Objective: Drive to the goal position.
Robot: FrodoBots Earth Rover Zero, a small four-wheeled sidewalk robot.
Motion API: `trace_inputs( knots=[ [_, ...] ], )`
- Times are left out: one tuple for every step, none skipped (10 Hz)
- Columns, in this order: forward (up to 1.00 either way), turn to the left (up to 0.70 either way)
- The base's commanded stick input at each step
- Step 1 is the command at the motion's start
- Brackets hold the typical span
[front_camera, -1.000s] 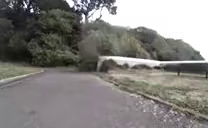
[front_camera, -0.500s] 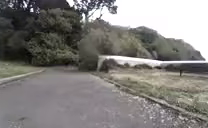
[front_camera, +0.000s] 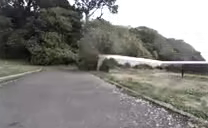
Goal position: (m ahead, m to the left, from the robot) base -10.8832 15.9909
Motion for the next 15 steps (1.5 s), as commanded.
trace_inputs(
  knots=[
    [0.5, 0.0],
    [0.5, 0.0],
    [0.5, 0.0],
    [0.5, 0.0],
    [0.5, 0.0],
    [0.5, 0.0],
    [0.5, 0.0],
    [0.5, 0.0],
    [0.5, 0.0],
    [0.5, 0.0],
    [0.5, 0.0],
    [0.5, 0.0],
    [0.5, 0.0],
    [0.5, 0.5],
    [0.5, 0.5]
  ],
)
